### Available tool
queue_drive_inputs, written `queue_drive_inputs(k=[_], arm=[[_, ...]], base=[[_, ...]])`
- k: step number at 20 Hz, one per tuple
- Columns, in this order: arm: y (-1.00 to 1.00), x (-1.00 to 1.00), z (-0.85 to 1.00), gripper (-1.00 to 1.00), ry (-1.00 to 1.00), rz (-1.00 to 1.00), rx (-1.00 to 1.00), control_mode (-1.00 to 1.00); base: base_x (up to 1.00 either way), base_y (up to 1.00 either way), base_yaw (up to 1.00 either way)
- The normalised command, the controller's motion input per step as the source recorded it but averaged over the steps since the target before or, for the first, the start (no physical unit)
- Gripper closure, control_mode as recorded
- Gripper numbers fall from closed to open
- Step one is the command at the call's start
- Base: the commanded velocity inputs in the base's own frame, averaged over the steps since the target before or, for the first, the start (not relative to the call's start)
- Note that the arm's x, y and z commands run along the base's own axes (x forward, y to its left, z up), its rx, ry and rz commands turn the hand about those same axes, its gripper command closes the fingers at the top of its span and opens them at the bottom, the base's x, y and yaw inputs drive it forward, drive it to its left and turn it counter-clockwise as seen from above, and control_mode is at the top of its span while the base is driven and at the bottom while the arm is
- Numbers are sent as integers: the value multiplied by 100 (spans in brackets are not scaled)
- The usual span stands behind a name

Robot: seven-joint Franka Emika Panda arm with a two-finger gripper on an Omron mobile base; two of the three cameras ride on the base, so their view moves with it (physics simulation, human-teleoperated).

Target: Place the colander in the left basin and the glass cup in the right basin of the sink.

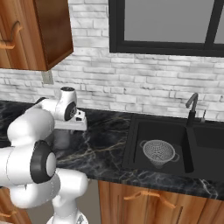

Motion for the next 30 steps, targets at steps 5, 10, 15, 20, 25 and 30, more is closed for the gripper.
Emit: queue_drive_inputs(k=[5, 10, 15, 20, 25, 30], arm=[[-15, -48, 48, 100, -9, 0, 0, -100], [-18, -41, 42, 100, -9, 0, 0, -100], [-11, -44, 39, 100, -11, 0, 0, -100], [-8, -34, 35, 100, -8, 0, 0, -100], [-11, -14, 34, 100, -5, -1, 0, -100], [-22, -3, 29, 100, -1, -3, 0, -100]], base=[[0, 0, 0], [0, 0, 0], [0, 0, 0], [0, 0, 0], [0, 0, 0], [0, 0, 0]])
